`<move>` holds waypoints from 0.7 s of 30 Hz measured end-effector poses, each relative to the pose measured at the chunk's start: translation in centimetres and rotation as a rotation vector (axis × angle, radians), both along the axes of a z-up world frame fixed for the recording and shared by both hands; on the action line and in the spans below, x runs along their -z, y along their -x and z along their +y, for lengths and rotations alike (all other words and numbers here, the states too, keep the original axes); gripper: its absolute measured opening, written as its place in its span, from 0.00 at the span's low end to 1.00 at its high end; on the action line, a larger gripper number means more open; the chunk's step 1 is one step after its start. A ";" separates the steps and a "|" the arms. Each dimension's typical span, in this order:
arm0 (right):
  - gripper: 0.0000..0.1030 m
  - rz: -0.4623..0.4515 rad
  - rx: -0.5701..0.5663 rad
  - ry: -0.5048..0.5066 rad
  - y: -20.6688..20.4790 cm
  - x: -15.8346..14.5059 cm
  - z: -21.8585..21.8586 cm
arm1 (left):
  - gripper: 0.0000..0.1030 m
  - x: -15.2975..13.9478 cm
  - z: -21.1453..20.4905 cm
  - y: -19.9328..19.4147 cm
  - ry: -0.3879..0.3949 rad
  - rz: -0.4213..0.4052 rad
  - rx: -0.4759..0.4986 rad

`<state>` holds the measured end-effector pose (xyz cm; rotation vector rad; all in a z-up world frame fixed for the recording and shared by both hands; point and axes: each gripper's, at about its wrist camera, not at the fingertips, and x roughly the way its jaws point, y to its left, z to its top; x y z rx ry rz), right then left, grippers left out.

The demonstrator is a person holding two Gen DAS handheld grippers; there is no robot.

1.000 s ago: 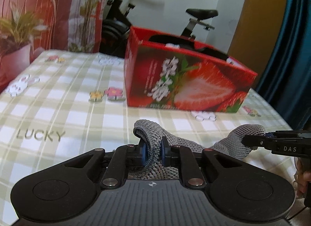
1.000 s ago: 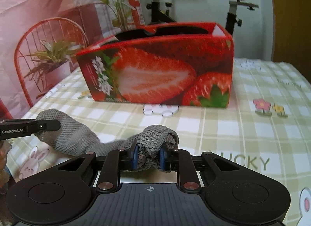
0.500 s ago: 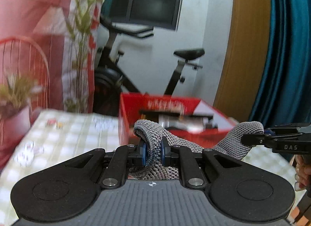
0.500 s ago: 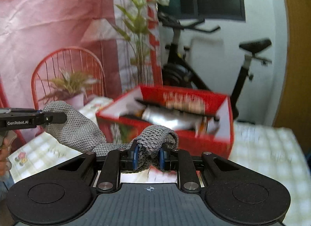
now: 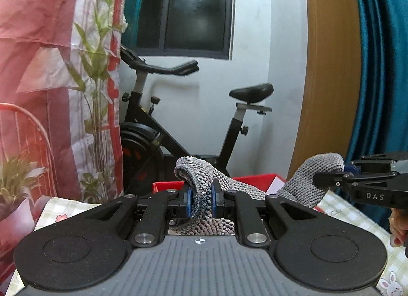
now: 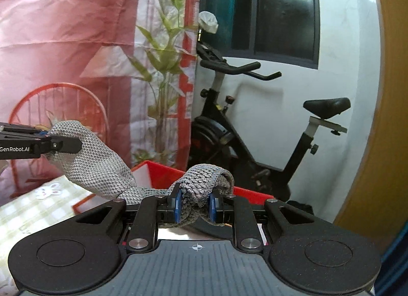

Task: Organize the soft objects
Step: 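Lift the sock into the red box and open both tools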

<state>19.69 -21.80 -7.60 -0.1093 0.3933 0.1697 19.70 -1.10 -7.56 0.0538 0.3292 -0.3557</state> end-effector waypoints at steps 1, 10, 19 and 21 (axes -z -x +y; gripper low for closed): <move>0.18 0.007 0.002 -0.001 -0.3 0.4 -0.1 | 0.14 0.3 -0.1 -0.3 -0.006 0.010 0.004; 0.18 0.095 0.026 -0.005 -2.4 5.3 -0.8 | 0.14 4.6 -1.4 -3.2 -0.067 0.114 0.028; 0.18 0.158 0.045 -0.028 -4.3 7.8 -0.8 | 0.14 6.5 -1.7 -5.5 -0.115 0.166 0.024; 0.18 0.179 0.048 -0.036 -4.7 8.3 -0.8 | 0.14 6.9 -1.9 -5.9 -0.129 0.179 0.026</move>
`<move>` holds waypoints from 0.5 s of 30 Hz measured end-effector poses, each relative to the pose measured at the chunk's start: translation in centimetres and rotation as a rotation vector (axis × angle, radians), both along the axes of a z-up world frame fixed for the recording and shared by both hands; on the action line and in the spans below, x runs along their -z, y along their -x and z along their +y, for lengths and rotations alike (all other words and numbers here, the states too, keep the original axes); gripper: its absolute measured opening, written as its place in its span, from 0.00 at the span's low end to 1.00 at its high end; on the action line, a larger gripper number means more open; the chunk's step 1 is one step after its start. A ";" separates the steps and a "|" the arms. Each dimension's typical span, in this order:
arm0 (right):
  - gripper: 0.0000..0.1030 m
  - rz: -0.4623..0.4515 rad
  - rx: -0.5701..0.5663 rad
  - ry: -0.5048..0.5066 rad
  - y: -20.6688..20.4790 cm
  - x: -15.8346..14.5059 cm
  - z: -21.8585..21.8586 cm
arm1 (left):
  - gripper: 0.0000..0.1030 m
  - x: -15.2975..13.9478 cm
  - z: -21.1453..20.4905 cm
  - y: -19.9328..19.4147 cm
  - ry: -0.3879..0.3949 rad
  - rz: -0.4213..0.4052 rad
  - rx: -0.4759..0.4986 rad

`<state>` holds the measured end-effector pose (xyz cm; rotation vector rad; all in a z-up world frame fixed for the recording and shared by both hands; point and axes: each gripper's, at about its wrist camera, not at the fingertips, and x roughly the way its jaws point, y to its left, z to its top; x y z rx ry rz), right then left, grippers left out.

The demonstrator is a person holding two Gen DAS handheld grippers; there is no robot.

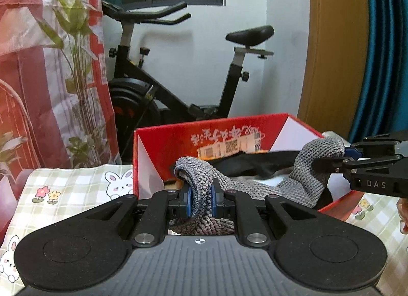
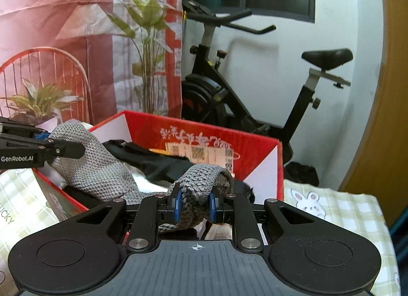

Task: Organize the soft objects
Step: 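Lift the sock into the red box and open both tools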

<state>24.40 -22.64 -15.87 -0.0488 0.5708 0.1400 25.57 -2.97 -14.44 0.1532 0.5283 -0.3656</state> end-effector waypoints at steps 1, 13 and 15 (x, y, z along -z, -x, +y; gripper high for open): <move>0.18 0.008 0.001 -0.001 -0.1 0.1 -0.1 | 0.14 0.1 -0.1 -0.2 -0.005 0.005 0.002; 0.20 0.132 0.053 -0.117 -1.7 1.1 -1.9 | 0.16 1.3 -0.7 -1.7 -0.066 0.081 0.056; 0.26 0.139 0.061 -0.089 -1.6 1.1 -1.7 | 0.21 1.0 -0.4 -1.7 -0.052 0.083 0.056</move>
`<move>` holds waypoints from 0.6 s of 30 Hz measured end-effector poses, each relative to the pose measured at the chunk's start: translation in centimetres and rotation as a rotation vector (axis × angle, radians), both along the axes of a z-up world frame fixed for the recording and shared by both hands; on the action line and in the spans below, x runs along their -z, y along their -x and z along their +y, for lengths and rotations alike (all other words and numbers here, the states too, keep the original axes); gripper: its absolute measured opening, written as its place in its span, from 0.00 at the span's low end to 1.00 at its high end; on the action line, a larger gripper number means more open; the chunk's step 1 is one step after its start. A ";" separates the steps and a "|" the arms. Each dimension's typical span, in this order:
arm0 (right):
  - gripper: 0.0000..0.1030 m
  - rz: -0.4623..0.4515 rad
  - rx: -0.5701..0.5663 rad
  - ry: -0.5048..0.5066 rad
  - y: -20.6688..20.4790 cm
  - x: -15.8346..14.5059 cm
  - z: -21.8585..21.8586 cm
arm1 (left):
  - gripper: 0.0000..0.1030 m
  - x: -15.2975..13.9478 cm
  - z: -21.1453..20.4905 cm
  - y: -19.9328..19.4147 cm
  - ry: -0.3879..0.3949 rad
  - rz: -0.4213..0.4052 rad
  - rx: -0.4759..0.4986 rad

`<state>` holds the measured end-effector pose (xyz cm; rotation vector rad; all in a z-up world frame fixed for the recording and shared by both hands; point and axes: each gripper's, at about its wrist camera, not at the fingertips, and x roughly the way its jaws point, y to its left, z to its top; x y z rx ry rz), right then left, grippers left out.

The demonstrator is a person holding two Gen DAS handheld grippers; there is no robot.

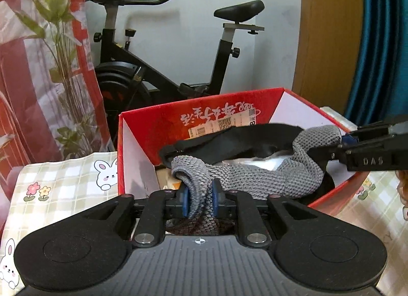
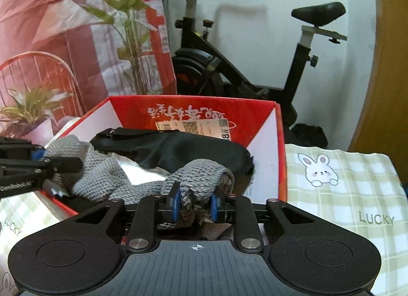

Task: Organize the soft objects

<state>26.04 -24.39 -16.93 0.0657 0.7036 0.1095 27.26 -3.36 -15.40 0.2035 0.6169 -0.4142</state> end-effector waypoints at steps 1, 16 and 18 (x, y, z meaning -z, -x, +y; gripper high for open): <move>0.31 0.000 0.002 0.013 0.0 0.0 0.1 | 0.31 -0.2 0.1 0.0 0.006 -0.001 -0.003; 0.92 -0.035 0.036 0.096 1.8 -2.5 1.4 | 1.00 -2.4 0.6 1.7 0.008 -0.053 -0.076; 0.97 -0.036 0.039 0.096 2.1 -2.8 1.7 | 1.00 -2.3 0.4 2.0 -0.005 -0.048 -0.080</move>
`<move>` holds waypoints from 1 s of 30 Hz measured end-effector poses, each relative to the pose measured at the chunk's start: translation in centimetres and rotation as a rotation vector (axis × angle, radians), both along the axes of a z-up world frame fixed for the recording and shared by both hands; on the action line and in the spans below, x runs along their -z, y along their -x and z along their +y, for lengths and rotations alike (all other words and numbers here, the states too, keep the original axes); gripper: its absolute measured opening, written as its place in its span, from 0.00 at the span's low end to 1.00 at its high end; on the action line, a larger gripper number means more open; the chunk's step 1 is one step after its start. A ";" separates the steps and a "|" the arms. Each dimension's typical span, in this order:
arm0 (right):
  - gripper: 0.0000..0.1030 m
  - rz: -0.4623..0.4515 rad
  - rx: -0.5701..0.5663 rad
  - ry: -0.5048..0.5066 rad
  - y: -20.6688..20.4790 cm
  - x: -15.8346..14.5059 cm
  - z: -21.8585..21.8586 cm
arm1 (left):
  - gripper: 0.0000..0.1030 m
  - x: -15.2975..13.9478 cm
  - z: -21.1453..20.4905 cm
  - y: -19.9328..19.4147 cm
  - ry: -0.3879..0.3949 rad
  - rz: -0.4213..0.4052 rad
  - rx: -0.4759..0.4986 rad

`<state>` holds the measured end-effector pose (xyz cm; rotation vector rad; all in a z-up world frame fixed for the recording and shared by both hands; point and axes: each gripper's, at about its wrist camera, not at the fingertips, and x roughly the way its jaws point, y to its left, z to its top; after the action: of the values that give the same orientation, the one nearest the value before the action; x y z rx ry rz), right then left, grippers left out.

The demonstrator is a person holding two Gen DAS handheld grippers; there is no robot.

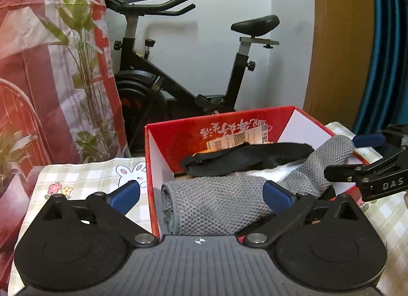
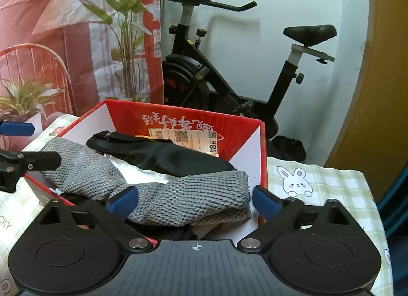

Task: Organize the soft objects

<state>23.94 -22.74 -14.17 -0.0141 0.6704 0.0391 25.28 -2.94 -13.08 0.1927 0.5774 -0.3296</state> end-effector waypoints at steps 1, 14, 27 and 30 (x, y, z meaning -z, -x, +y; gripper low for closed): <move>1.00 -0.001 0.003 0.001 0.2 -0.1 0.1 | 1.00 0.0 0.0 0.1 -0.007 0.001 -0.003; 1.00 0.010 0.048 -0.023 1.8 -1.1 0.5 | 1.00 -1.2 0.2 2.8 0.002 -0.024 -0.050; 1.00 -0.023 0.076 -0.019 4.7 -3.5 1.5 | 1.00 -3.3 0.8 5.6 0.064 -0.050 -0.068; 1.00 -0.037 0.094 -0.023 5.8 -4.5 1.8 | 1.00 -4.2 1.1 6.8 0.074 -0.062 -0.074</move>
<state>18.18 -20.91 -9.66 0.0388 0.6325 -0.0439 18.51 -1.83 -8.87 0.1095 0.5088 -0.2717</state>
